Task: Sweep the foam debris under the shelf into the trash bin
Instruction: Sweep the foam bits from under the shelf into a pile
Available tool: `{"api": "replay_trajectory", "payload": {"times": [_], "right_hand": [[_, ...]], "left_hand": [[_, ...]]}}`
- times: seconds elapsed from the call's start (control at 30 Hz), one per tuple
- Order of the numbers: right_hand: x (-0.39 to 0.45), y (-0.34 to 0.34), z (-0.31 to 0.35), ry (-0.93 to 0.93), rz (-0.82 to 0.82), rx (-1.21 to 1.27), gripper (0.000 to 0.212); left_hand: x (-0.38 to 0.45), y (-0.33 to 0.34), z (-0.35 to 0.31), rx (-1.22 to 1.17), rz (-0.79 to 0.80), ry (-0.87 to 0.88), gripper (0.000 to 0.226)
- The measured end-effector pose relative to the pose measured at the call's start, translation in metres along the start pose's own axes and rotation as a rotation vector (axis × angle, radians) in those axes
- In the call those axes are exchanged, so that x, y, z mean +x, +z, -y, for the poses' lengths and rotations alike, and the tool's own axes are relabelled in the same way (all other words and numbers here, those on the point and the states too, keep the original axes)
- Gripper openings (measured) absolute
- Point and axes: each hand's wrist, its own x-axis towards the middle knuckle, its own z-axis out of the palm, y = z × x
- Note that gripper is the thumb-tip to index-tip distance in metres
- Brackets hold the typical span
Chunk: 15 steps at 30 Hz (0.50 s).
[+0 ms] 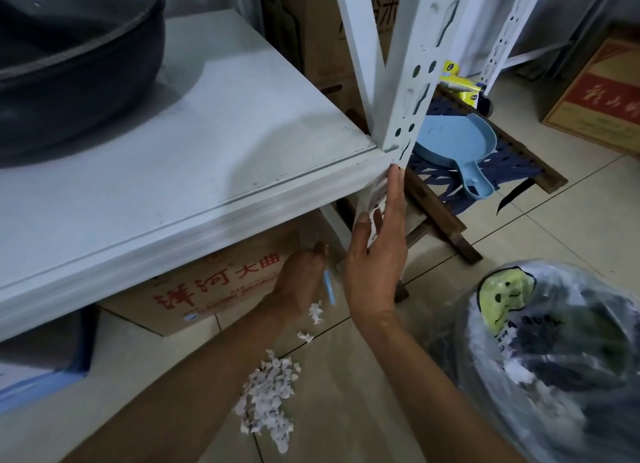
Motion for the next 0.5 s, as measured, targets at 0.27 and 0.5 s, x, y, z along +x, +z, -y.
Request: {"api": "replay_trajectory", "payload": {"times": [0.27,0.5], "right_hand": [[-0.002,0.003,0.003,0.006,-0.015,-0.017,0.065],[-0.002,0.001,0.002,-0.010,-0.008,-0.025,0.064]], "left_hand": [[-0.086,-0.014,0.004,-0.141,0.021,-0.078,0.032],[-0.095,-0.021,-0.004,-0.180,-0.176,-0.042,0.047]]}}
